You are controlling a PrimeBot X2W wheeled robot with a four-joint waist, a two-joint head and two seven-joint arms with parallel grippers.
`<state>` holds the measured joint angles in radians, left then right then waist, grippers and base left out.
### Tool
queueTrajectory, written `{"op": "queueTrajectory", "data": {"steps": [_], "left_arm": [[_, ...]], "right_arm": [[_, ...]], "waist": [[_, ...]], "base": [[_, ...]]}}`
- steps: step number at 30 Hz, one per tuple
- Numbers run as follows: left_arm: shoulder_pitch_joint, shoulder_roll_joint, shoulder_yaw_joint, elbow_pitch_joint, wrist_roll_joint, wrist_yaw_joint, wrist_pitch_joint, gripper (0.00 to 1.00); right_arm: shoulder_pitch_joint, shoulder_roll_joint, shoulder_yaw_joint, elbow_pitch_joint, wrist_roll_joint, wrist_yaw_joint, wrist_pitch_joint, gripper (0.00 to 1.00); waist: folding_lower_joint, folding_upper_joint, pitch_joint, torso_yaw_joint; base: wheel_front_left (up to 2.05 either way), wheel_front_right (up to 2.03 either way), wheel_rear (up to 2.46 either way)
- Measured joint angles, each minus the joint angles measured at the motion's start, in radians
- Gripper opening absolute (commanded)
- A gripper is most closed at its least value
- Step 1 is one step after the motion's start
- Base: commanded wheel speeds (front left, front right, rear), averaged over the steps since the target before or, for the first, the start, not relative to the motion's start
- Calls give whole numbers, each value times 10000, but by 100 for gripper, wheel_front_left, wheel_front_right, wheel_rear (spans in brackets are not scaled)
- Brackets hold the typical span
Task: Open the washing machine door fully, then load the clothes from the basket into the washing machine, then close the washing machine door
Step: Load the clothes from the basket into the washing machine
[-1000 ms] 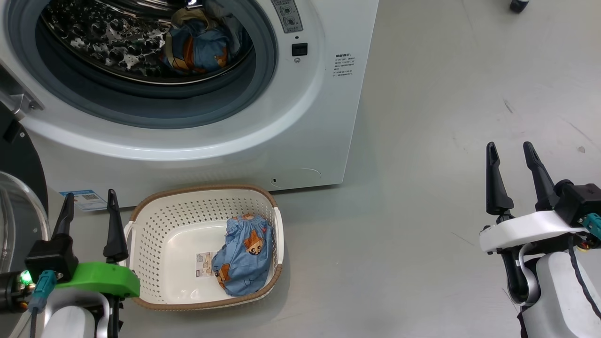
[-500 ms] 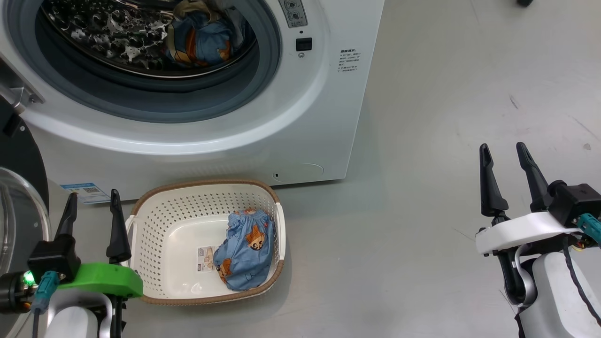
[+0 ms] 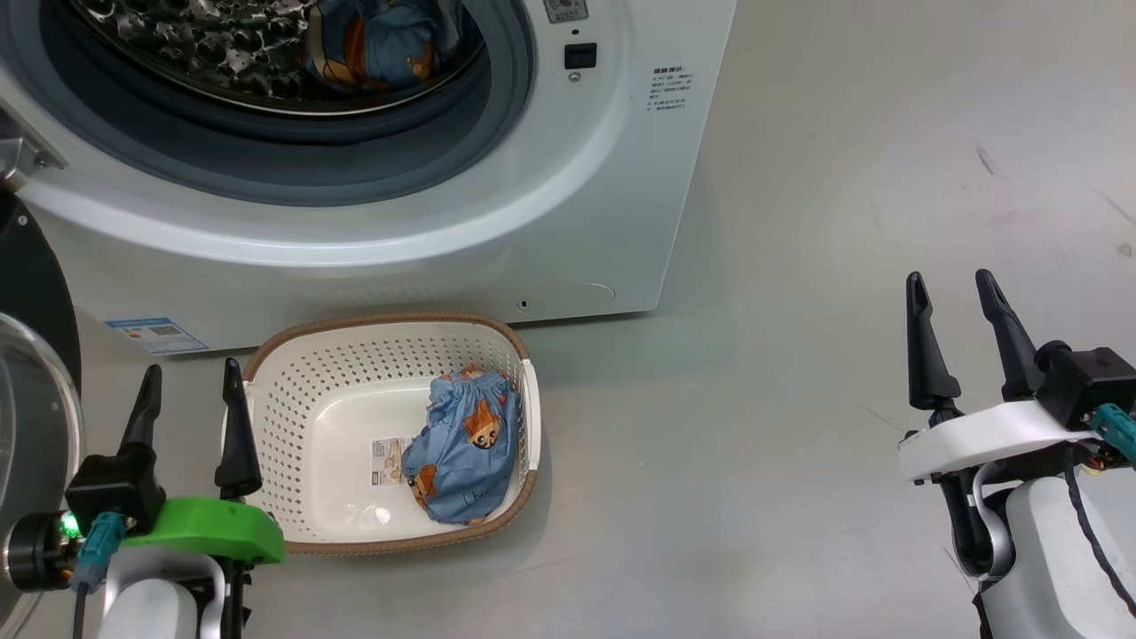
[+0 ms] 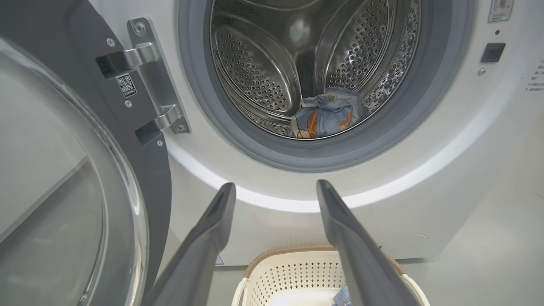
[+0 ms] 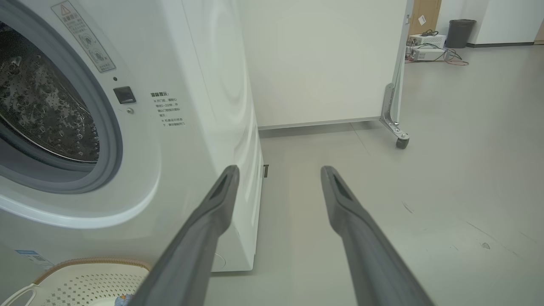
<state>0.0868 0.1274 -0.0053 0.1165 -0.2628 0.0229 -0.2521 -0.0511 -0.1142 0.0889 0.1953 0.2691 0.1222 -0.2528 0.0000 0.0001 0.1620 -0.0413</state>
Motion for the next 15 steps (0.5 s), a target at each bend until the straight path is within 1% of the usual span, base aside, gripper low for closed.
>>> {"op": "queueTrajectory", "data": {"steps": [7,12,15], "left_arm": [[-32,-148,-117,19,-40,-61,2,100],[-186,-198,-334,31,-48,-148,15,100],[-519,-198,-345,67,-48,-194,13,100]], "right_arm": [[0,0,31,4,2,0,0,100],[-29,23,67,-12,2,0,0,100],[-127,146,153,-42,2,0,0,100]], "waist": [[0,0,428,34],[0,0,895,49],[0,0,1296,37]], "base": [[0,0,0],[0,0,0],[0,0,0]]}}
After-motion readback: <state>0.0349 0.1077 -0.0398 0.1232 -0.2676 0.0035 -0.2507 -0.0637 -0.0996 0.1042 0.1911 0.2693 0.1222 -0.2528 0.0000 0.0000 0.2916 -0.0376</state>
